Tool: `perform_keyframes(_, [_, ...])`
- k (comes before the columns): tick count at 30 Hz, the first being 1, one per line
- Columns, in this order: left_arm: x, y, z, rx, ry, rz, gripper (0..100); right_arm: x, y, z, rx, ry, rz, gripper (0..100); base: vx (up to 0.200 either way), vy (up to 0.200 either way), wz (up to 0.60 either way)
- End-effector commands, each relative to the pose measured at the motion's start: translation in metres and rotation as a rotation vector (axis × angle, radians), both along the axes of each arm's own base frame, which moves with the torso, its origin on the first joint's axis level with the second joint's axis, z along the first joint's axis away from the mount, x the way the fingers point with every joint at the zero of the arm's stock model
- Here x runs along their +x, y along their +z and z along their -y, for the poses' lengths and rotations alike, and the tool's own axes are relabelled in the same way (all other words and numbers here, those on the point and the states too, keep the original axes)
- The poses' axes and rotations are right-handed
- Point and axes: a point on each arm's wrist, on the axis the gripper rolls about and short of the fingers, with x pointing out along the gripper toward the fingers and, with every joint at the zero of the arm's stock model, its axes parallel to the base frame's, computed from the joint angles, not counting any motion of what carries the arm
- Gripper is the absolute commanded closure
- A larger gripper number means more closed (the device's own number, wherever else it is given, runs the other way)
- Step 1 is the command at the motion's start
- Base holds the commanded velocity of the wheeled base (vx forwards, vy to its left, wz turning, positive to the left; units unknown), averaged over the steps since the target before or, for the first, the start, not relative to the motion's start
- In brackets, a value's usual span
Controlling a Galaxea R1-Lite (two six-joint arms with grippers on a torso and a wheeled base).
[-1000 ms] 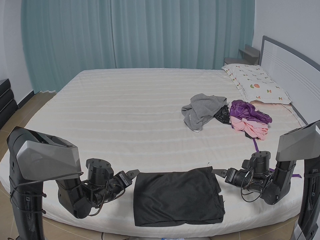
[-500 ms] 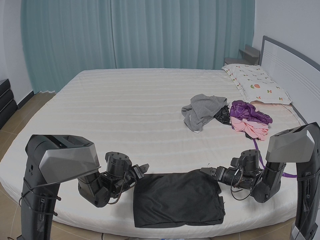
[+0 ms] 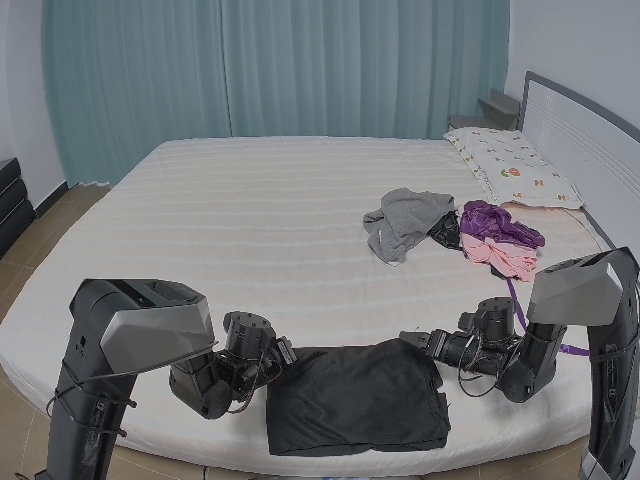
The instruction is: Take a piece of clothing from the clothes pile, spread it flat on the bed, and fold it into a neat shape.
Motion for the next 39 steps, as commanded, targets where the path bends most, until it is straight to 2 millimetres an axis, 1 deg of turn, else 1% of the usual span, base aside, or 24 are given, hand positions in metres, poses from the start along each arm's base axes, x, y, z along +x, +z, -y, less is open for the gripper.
perform_keyframes(1, [0.0, 0.0, -0.001, 0.0, 0.013, 0.003, 100, 0.001, -0.002, 0.0, -0.001, 0.001, -0.002, 0, 0.0, 0.0, 0.0])
perform_keyframes(4, [0.002, 0.001, -0.003, 0.005, 0.033, 0.011, 100, 0.001, -0.002, 0.0, -0.003, 0.001, -0.008, 0, 0.0, 0.0, 0.0])
perform_keyframes(6, [0.007, 0.004, -0.008, 0.009, 0.075, 0.033, 100, 0.006, -0.003, 0.0, -0.011, -0.004, -0.034, 0, 0.0, 0.0, 0.0])
perform_keyframes(12, [0.008, 0.004, -0.007, 0.007, 0.076, 0.035, 100, 0.017, 0.001, -0.001, -0.01, -0.01, -0.015, 0, 0.0, 0.0, 0.0])
perform_keyframes(18, [0.013, 0.006, -0.005, -0.004, 0.077, 0.051, 100, 0.018, 0.0, -0.001, -0.022, -0.007, -0.045, 0, 0.0, 0.0, 0.0])
perform_keyframes(19, [0.013, 0.006, -0.005, -0.004, 0.077, 0.051, 100, 0.018, 0.001, -0.001, -0.023, -0.007, -0.048, 100, 0.0, 0.0, 0.0])
perform_keyframes(27, [0.014, 0.007, -0.007, -0.012, 0.092, 0.052, 100, 0.018, 0.003, 0.0, -0.026, -0.016, -0.047, 100, 0.0, 0.0, 0.0])
perform_keyframes(31, [0.018, 0.008, -0.012, -0.015, 0.107, 0.057, 100, 0.021, 0.008, 0.005, -0.021, -0.031, -0.034, 100, 0.0, 0.0, 0.0])
perform_keyframes(33, [0.025, 0.009, -0.016, -0.023, 0.125, 0.074, 100, 0.027, 0.008, 0.013, -0.019, -0.058, -0.03, 100, 0.0, 0.0, 0.0])
perform_keyframes(36, [0.029, 0.008, -0.02, -0.023, 0.138, 0.075, 100, 0.028, 0.007, 0.016, -0.024, -0.065, -0.05, 100, 0.0, 0.0, 0.0])
perform_keyframes(39, [0.03, 0.005, -0.02, -0.023, 0.138, 0.074, 100, 0.031, 0.007, 0.016, -0.023, -0.07, -0.045, 100, 0.0, 0.0, 0.0])
